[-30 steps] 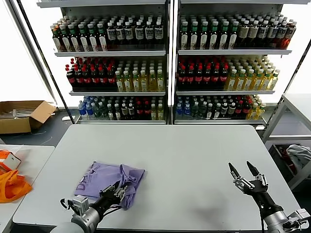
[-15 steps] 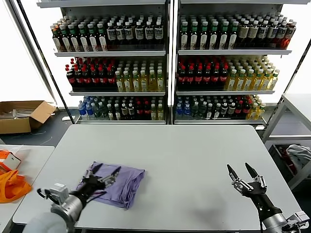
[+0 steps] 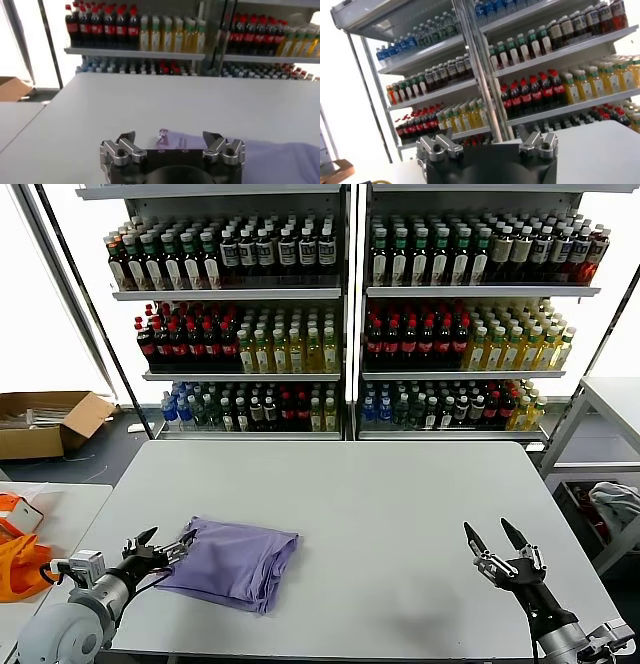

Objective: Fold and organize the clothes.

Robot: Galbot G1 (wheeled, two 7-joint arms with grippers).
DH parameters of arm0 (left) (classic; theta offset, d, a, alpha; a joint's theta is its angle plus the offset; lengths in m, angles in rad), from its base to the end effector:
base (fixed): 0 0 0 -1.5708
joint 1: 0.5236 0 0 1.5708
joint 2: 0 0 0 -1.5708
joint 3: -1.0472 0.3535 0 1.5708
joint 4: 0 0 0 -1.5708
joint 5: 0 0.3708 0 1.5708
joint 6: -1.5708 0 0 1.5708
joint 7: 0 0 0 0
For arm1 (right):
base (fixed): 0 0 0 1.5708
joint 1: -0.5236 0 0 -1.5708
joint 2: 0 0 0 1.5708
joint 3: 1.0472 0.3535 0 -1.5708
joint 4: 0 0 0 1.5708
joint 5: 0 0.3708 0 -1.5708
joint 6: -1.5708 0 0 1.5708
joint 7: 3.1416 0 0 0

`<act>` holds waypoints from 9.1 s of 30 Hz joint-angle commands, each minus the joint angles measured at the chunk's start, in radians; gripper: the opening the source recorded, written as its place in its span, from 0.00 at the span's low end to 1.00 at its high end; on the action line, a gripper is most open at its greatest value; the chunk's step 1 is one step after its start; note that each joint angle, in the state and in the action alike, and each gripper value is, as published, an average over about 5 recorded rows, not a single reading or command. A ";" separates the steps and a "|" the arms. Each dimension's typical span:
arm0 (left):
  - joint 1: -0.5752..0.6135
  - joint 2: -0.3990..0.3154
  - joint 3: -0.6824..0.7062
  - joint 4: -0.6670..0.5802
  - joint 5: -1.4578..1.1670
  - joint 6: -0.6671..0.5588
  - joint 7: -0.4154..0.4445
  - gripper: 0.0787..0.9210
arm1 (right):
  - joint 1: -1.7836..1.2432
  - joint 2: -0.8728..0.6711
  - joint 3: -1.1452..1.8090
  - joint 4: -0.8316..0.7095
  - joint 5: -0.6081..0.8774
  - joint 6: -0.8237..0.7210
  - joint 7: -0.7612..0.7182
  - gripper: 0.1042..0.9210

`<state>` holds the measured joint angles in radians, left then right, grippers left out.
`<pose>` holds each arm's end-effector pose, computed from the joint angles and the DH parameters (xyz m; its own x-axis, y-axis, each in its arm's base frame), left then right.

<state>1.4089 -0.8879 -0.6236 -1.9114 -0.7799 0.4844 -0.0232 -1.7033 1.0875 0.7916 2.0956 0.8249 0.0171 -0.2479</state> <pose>0.2700 0.1720 -0.2691 -0.8564 0.1463 0.4951 0.1136 0.9889 -0.0957 0.1787 -0.1532 -0.2752 -0.9655 -0.2603 -0.0127 -0.2532 0.9256 0.2815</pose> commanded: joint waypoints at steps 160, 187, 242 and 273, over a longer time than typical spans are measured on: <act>-0.019 -0.258 0.084 -0.279 -0.472 -0.309 -0.169 0.88 | 0.301 -0.286 -0.271 -0.073 -0.178 -0.582 0.206 0.03; 0.051 -0.264 0.078 -0.319 -0.383 -0.301 -0.146 0.88 | 0.520 0.020 -0.577 -0.073 -0.361 -0.450 0.377 0.78; 0.114 -0.278 -0.145 -0.251 0.028 -0.284 0.099 0.88 | 0.109 0.070 0.061 -0.027 -0.355 -0.054 0.056 0.88; 0.114 -0.282 -0.193 -0.238 0.083 -0.224 0.177 0.88 | 0.036 0.121 0.070 -0.038 -0.469 0.002 0.028 0.88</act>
<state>1.5218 -1.1703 -0.7975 -2.1367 -0.7258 0.2282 0.1153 -1.6418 1.1908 0.8491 2.0536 0.4130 -0.0017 -0.2076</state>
